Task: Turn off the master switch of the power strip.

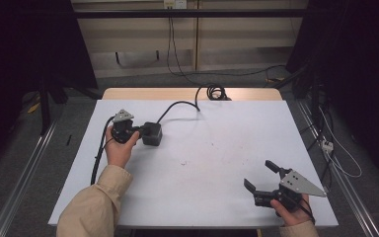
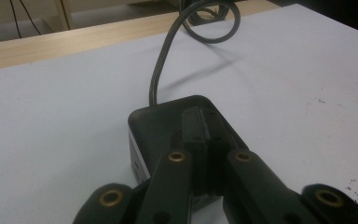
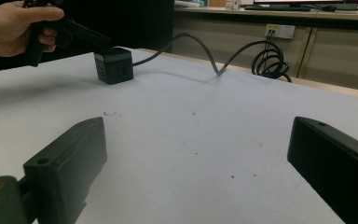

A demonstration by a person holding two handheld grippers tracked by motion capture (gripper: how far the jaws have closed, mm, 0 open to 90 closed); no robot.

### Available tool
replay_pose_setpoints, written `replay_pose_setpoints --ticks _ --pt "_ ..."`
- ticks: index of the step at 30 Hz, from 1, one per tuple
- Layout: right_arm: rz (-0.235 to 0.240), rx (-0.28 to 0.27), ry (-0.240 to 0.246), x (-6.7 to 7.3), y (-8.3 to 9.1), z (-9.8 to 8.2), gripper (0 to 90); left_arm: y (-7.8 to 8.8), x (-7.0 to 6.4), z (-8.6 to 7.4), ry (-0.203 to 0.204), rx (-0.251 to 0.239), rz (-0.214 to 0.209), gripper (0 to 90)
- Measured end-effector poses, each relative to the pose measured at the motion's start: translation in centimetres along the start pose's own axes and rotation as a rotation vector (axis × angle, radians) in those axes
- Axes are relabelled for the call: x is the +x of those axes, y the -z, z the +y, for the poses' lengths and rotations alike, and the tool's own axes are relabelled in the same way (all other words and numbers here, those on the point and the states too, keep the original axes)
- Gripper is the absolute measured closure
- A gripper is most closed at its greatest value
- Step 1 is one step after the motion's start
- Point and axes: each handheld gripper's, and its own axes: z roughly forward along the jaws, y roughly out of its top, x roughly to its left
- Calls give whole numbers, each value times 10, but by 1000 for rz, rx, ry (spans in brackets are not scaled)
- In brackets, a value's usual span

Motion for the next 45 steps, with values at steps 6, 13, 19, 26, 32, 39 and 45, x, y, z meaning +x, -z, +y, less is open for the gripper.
replay_pose_setpoints --ticks 6,13,19,26,32,39,45 --pt "0 2 0 0 0 0 43 0 1 0 -7 7 1 900" --pt "0 1 1 0 0 0 43 -1 -1 -1 -14 13 2 900" --pt "1 0 0 0 0 0 43 -1 -1 -1 -15 13 4 900" --pt "-1 -1 -1 0 0 0 43 -2 -2 0 -22 18 10 900" --pt "0 0 1 0 0 0 43 -2 -3 0 -29 21 13 900" --pt "0 -1 0 0 0 0 43 -3 -3 0 -25 20 22 900" --pt "0 -1 1 0 0 0 43 -3 -4 0 -38 22 24 900"
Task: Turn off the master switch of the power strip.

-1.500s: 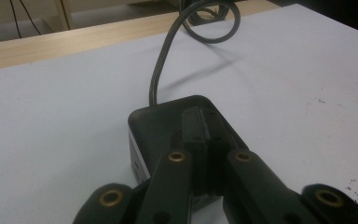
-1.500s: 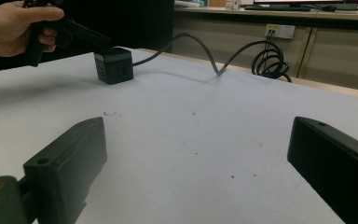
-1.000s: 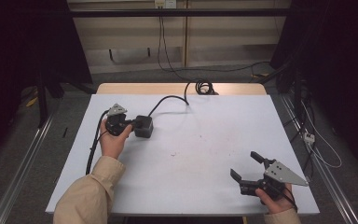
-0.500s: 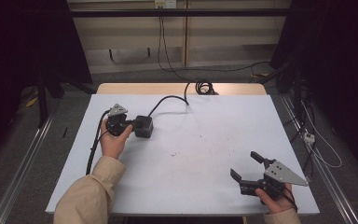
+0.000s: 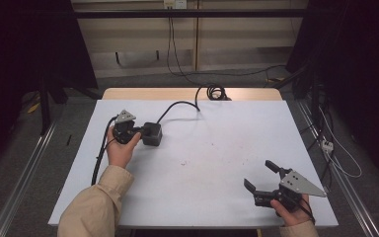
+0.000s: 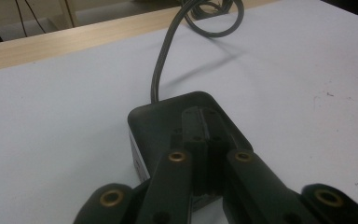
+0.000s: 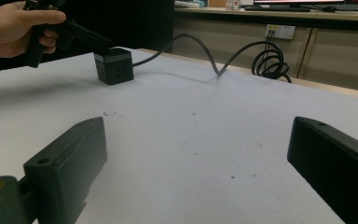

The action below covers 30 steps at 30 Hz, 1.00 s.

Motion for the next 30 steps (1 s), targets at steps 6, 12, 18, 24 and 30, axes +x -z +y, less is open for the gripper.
replay_pose_setpoints --ticks 6,12,18,24,30 --pt "0 -1 1 1 0 0 43 0 -1 0 -12 3 12 900" --pt "1 0 0 1 0 0 43 0 -2 0 -7 -1 13 900" --pt "0 -1 0 1 0 0 43 0 -2 0 -10 1 15 900" --pt "0 -1 0 1 0 0 43 0 -4 1 -17 6 27 900" --pt "0 -2 2 1 0 0 43 0 -4 1 -16 9 25 900"
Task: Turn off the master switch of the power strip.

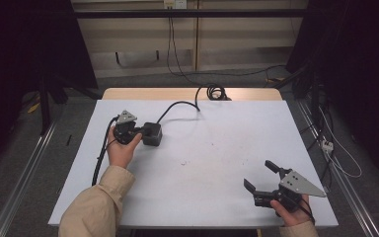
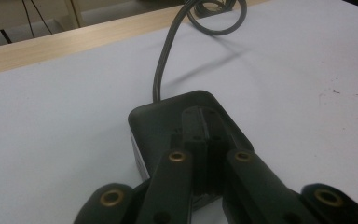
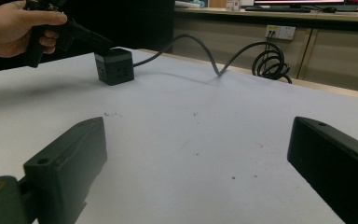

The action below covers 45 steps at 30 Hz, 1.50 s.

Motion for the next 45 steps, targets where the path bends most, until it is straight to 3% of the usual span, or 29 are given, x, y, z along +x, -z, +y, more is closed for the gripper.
replay_pose_setpoints --ticks 3,27,32,35,45 --pt "1 0 1 0 0 0 43 0 0 0 15 -2 -4 900" --pt "1 -1 3 1 0 1 43 0 -3 0 18 1 17 900" --pt "2 -1 3 1 0 1 43 -1 -5 0 13 9 20 900" --pt "2 -2 3 1 0 1 43 0 -7 0 -21 18 38 900" --pt "1 -1 4 1 0 1 43 0 -7 1 2 16 33 900"
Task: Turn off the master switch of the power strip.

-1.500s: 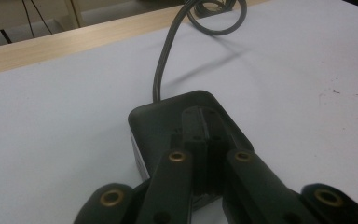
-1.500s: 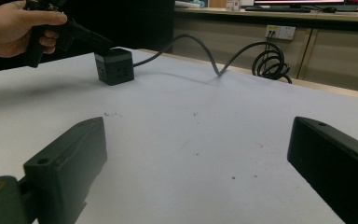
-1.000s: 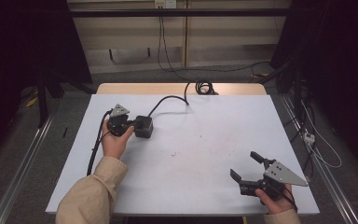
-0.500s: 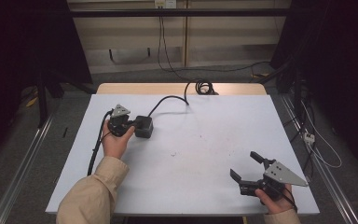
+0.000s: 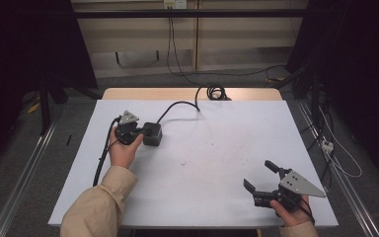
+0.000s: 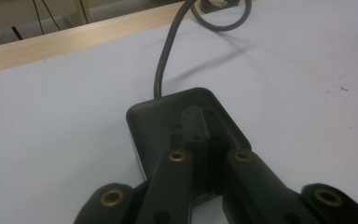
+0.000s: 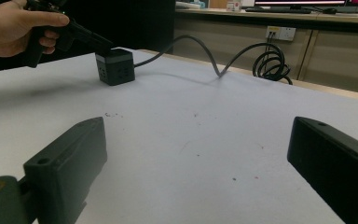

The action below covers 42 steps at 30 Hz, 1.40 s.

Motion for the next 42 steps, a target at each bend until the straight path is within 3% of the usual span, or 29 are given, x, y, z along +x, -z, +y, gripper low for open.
replay_pose_setpoints --ticks 25,42 --pt "1 -4 1 -1 0 1 44 2 4 0 53 -23 -22 900" --pt "-1 -7 -1 -2 0 0 44 2 5 0 64 -36 -23 900"
